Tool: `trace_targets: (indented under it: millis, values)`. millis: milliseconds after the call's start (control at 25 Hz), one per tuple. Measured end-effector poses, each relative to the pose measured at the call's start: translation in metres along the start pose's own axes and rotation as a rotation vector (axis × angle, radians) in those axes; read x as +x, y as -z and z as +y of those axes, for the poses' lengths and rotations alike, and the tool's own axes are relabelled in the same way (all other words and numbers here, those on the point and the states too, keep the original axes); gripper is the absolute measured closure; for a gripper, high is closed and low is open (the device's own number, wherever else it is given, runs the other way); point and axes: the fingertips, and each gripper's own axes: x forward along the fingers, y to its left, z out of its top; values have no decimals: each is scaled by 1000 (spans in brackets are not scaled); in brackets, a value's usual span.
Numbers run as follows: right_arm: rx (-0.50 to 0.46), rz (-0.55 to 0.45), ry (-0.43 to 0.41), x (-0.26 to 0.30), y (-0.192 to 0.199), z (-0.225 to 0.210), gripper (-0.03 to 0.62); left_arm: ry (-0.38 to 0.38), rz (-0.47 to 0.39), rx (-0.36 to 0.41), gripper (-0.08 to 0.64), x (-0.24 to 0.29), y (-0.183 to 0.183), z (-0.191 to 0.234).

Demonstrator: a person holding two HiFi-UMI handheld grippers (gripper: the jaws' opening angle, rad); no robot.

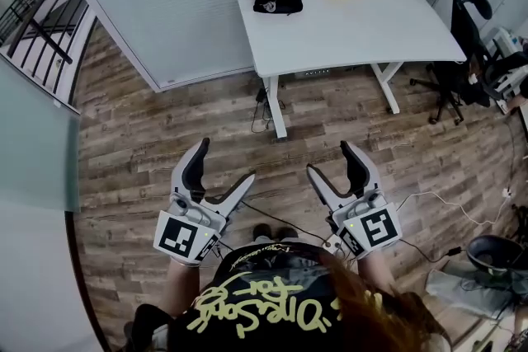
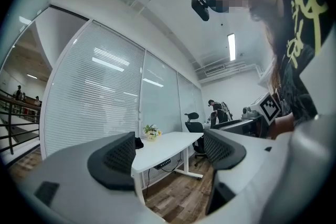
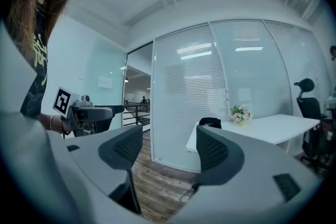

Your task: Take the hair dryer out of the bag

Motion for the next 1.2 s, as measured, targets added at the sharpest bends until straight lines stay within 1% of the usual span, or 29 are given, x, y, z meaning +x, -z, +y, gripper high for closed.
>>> trace_targets:
  millis: [120, 200, 280, 360, 400, 520, 640, 760, 840, 920, 1000, 1200]
  values:
    - [-5, -15, 15, 2, -1, 11, 291, 15, -9, -18, 161, -9, 3, 8]
    - [-3, -23, 29, 2, 2, 21, 291, 38, -18, -52, 161, -17, 5, 13]
    - [35, -26, 41, 4, 5, 27, 291, 59, -23, -80, 161, -21, 9, 18]
    - [91, -28, 40, 4, 5, 30, 291, 72, -10, -73, 161, -22, 14, 21]
    - [104, -27, 42, 2, 4, 30, 291, 77, -3, -62, 161, -23, 16, 21]
    - [99, -18, 72, -5, 3, 21, 291, 90, -5, -57, 161, -22, 19, 20]
    - [136, -17, 97, -5, 8, 16, 291, 88, -9, -71, 161, -18, 21, 21]
    - [125, -15, 86, 6, 11, 18, 291, 92, -3, -65, 161, -16, 22, 24]
    - [109, -10, 66, 17, 13, 18, 291, 79, 0, -53, 161, -13, 24, 33]
    - [92, -3, 52, 29, 15, 14, 291, 63, 1, -62, 161, -5, 26, 43]
    - [79, -1, 49, 39, 15, 6, 291, 57, 4, -67, 161, 5, 27, 50]
    - [75, -2, 50, 66, 18, -29, 291, 56, 13, -39, 161, 43, 30, 65]
